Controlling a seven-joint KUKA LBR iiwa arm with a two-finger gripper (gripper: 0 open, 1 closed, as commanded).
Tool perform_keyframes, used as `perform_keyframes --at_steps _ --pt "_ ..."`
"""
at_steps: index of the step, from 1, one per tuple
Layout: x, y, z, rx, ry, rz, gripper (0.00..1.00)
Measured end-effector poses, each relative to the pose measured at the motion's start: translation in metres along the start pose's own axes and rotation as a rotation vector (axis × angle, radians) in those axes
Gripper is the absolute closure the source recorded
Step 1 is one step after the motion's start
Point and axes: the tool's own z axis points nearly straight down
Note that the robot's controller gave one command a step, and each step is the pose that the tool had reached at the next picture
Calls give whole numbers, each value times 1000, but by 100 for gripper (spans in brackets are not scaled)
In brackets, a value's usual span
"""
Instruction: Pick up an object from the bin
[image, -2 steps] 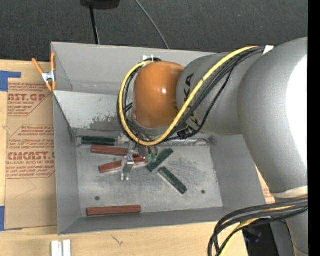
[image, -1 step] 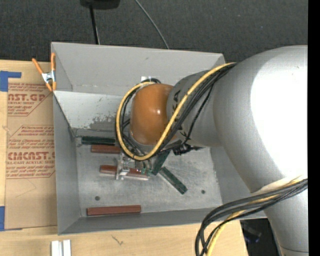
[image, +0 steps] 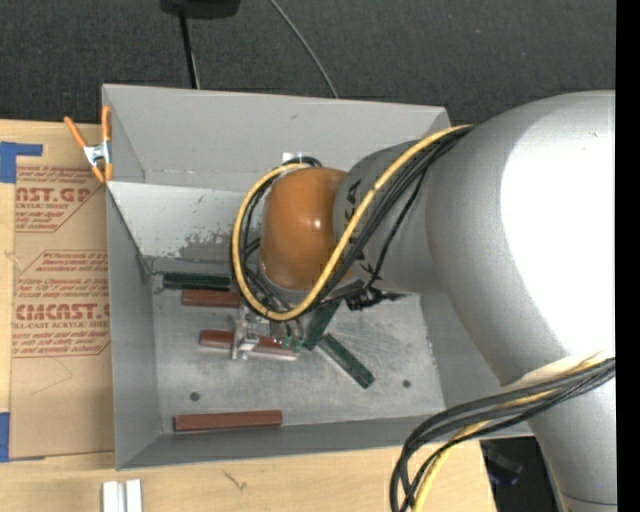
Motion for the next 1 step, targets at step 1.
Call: perform_keyframes --at_steps 1 --pt "-7 5 -169 5 8 -100 100"
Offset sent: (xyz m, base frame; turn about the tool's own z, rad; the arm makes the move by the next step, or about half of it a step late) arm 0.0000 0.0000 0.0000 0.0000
